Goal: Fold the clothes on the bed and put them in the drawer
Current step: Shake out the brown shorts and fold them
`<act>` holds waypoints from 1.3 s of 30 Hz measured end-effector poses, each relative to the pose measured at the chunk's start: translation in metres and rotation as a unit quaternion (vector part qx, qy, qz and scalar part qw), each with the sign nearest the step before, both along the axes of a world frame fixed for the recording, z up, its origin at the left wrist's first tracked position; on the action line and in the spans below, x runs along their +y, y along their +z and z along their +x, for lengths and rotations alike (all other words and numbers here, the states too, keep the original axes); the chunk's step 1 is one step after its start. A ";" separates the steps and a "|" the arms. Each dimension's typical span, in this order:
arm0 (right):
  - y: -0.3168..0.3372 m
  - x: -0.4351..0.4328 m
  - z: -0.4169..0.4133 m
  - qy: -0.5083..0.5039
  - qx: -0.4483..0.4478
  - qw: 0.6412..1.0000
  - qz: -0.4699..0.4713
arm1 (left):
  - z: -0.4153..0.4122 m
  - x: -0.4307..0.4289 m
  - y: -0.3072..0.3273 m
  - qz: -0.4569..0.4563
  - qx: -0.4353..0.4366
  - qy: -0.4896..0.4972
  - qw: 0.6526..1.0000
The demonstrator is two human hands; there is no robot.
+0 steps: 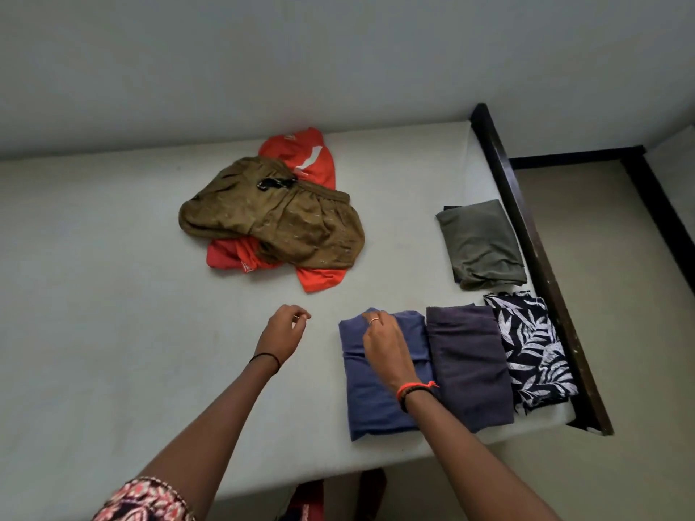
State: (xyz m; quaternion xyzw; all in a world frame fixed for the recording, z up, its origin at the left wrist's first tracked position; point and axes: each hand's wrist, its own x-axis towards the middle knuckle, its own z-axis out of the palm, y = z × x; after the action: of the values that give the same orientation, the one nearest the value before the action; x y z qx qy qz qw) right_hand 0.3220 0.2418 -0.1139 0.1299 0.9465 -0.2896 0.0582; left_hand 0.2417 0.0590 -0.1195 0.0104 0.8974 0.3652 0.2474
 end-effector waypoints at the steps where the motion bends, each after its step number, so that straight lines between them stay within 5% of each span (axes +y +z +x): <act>1: 0.001 -0.004 -0.014 0.001 -0.004 1.000 0.006 | -0.014 -0.006 0.002 -0.004 0.005 -0.003 1.000; 7: -0.005 -0.013 -0.090 0.015 -0.028 0.999 0.029 | -0.090 -0.042 -0.002 -0.058 0.076 -0.027 0.995; 15: -0.036 0.006 -0.180 -0.104 -0.074 0.992 -0.026 | -0.185 -0.054 -0.024 -0.090 0.109 0.014 0.990; 23: -0.069 0.001 -0.238 -0.074 -0.089 0.989 -0.094 | -0.229 -0.018 -0.062 -0.230 0.072 0.041 0.970; 29: -0.066 -0.011 -0.256 -0.095 -0.122 0.974 -0.167 | -0.224 -0.017 -0.054 -0.165 0.114 0.108 0.974; 32: -0.058 -0.019 -0.263 -0.189 -0.158 0.914 -0.322 | -0.201 -0.011 -0.031 -0.130 0.173 0.117 0.969; 35: -0.035 -0.027 -0.268 -0.279 -0.239 0.778 -0.509 | -0.172 0.000 -0.009 -0.094 0.213 0.114 0.966; 39: -0.016 -0.023 -0.281 -0.257 -0.225 0.734 -0.587 | -0.116 0.026 0.020 -0.049 0.241 0.039 0.968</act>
State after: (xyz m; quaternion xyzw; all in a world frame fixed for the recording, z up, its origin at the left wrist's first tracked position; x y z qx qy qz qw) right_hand 0.0411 0.2192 -0.1301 0.3700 0.4782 -0.7537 0.2577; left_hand 0.1257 0.0846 -0.0993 0.0514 0.9469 0.3172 0.0093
